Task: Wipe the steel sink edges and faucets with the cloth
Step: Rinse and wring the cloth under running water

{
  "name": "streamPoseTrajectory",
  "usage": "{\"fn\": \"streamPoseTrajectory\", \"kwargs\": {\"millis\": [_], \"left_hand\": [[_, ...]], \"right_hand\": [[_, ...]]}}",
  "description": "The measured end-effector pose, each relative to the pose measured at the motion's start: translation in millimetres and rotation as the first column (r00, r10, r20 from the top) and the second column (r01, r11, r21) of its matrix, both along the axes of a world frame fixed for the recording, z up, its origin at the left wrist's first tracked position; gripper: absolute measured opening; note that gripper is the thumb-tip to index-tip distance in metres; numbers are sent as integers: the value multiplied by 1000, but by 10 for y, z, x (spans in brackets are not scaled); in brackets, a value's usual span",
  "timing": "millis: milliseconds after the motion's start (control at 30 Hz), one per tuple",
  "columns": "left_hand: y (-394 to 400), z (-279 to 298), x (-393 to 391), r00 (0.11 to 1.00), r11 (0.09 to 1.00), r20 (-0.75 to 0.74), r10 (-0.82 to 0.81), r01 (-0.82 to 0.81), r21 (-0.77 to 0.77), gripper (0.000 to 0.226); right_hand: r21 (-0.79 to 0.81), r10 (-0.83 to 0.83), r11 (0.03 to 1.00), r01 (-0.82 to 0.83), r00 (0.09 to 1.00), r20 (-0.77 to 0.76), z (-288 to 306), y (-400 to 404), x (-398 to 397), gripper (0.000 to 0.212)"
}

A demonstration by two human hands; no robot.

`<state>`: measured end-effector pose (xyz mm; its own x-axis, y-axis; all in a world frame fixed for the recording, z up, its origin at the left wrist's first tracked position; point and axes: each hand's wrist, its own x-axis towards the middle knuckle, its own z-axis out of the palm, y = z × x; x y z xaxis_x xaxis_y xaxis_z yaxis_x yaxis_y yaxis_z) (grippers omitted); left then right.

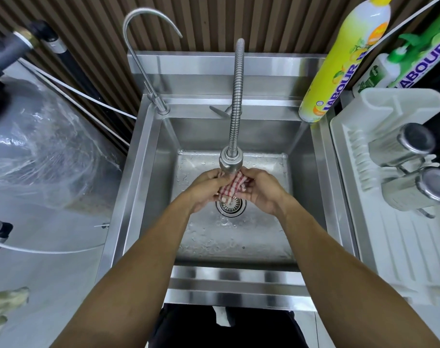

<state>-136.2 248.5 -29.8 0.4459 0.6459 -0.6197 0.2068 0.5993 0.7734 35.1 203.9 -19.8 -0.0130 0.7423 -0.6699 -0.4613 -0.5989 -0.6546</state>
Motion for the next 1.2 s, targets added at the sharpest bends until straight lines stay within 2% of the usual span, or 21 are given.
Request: {"fn": "streamPoseTrajectory", "kwargs": {"millis": [100,167,233,300,367,467,533,600,633,700,733,767,800,833,867,900,933,967,1033,1133,1200], "left_hand": [[40,2,12,998,999,-50,45,-44,21,32],[49,8,20,991,994,-72,109,-109,3,35],[50,41,36,980,984,-93,174,-176,-21,42],[26,94,60,984,986,-83,160,-162,-28,45],[-1,96,80,990,989,-39,132,-134,-55,42],[-27,69,74,989,985,9,151,-149,-91,44],[-69,49,118,984,989,-91,151,-150,19,37],[-121,-21,208,962,977,-221,162,-125,170,30],[-143,-31,257,956,975,-251,152,-102,200,32],[-155,-41,331,958,988,-281,62,-18,154,43],[-117,-44,342,938,989,-345,-3,54,136,49],[-28,-28,315,879,973,-472,-68,162,163,53],[82,-15,262,779,943,-622,-77,260,209,53],[204,16,207,719,916,-695,-27,296,272,45],[338,57,162,736,907,-677,17,274,320,34],[478,104,131,824,927,-564,45,176,332,26],[611,164,120,908,964,-410,83,31,263,22],[752,185,133,950,985,-286,124,-84,149,22],[1032,254,196,972,980,-123,200,-199,20,34],[1309,403,352,965,966,-47,258,-257,14,40],[1385,498,427,954,954,29,299,-298,-28,41]], "right_hand": [[39,163,986,-162,987,-4,50,-35,-18,24],[10,271,961,-276,948,168,32,-66,-67,35],[-12,214,975,-221,926,312,-1,-77,-120,35],[31,89,994,-102,955,283,-38,-85,-188,25],[50,-16,999,6,982,190,-74,-70,-246,19],[41,-60,997,59,998,23,-109,-59,-295,40],[35,-55,998,54,998,16,-134,-68,-369,44],[3,-64,998,64,996,61,-147,-58,-490,34],[-12,-86,996,87,994,63,-152,-54,-555,29],[-34,-185,982,185,983,6,-172,-37,-631,23],[-39,-243,970,241,969,-41,-190,-29,-630,21],[-47,-290,957,287,953,-85,-204,-25,-608,22],[-54,-319,948,314,940,-122,-220,-29,-579,23],[-63,-337,941,331,930,-145,-231,-33,-542,26],[-75,-350,937,342,922,-162,-237,-31,-515,31],[-86,-354,935,344,919,-172,-216,-22,-500,35],[-99,-350,936,338,921,-169,-195,-4,-496,38],[-100,-340,940,327,926,-163,-156,14,-501,39],[-99,-327,944,315,932,-154,-135,48,-507,43],[-107,-313,948,300,939,-145,-150,49,-509,49],[-97,-303,952,291,943,-140,-150,-5,-513,42]]}}
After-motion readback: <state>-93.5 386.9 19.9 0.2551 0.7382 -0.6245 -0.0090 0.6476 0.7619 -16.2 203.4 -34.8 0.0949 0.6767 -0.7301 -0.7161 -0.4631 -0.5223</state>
